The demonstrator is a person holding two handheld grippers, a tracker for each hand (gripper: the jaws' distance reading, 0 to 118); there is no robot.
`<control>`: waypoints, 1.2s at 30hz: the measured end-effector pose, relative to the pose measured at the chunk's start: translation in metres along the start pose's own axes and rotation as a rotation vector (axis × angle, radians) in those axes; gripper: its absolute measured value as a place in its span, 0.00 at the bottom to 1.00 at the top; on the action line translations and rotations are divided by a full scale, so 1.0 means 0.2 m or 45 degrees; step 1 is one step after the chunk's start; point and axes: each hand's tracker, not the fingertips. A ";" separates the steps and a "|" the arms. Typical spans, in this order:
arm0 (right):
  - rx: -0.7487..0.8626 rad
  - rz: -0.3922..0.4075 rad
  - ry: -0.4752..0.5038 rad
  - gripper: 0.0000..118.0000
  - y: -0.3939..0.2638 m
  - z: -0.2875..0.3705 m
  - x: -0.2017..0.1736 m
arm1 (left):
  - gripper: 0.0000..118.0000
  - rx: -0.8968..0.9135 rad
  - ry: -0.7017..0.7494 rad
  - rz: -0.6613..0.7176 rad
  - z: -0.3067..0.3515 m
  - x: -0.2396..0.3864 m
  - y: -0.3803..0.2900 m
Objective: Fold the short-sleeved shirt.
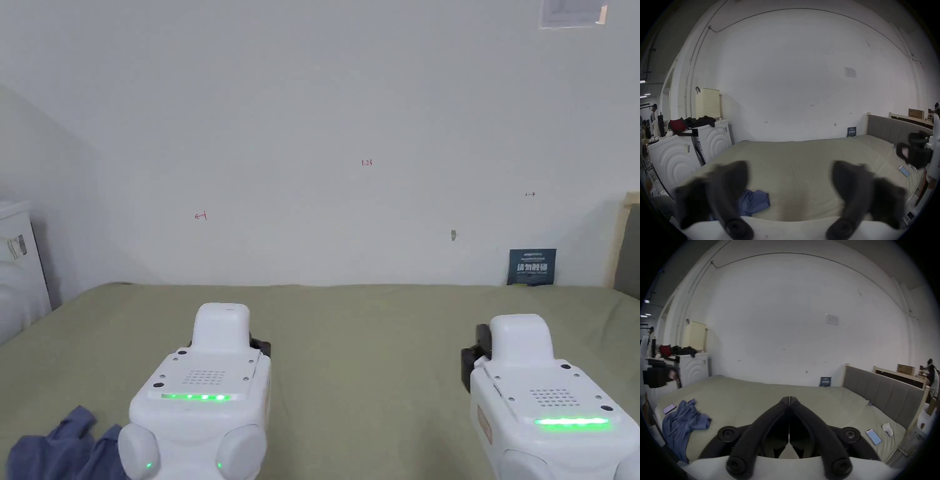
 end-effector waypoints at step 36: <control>-0.088 0.048 0.755 0.00 -0.07 -0.01 -1.13 | 0.00 -0.175 0.602 0.111 0.34 -1.03 -0.29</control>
